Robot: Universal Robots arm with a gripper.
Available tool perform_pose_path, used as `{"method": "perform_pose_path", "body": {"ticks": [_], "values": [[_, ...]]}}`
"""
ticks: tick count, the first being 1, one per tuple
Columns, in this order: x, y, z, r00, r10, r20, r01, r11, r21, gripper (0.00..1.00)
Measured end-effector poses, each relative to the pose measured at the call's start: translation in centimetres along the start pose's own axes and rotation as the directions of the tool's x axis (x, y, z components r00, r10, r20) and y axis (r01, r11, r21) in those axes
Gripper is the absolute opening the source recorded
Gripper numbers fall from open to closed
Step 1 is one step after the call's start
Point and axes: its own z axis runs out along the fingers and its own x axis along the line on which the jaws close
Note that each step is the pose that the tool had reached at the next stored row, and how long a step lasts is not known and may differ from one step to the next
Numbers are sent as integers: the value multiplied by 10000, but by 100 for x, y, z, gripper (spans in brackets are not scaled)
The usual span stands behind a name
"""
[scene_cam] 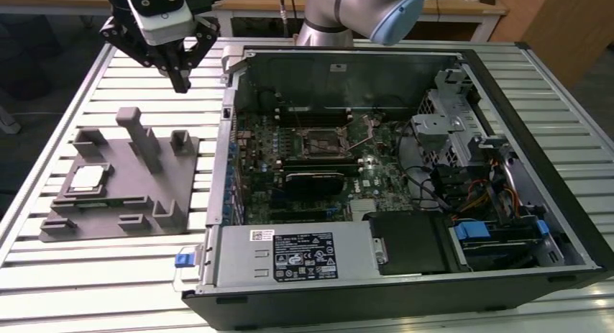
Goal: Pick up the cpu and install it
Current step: 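Reach for the cpu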
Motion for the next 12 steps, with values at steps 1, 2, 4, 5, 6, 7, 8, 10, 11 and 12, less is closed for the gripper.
{"method": "perform_pose_path", "body": {"ticks": [1,2,4,5,6,7,8,10,11,12], "values": [[0,0,0,10000,0,0,0,10000,0,11],[0,0,0,10000,0,0,0,10000,0,11],[0,0,0,10000,0,0,0,10000,0,11],[0,0,0,10000,0,0,0,10000,0,11],[2,0,1,10000,0,1,0,10000,-1,11],[13,-1,2,10000,2,3,-2,10000,-3,11],[29,-2,1,10000,1,2,-1,10000,-1,11],[69,-5,0,10000,-1,1,1,10000,-1,11],[89,-7,0,10000,0,0,0,10000,0,11],[108,-8,0,10000,0,1,0,10000,-1,11]]}}
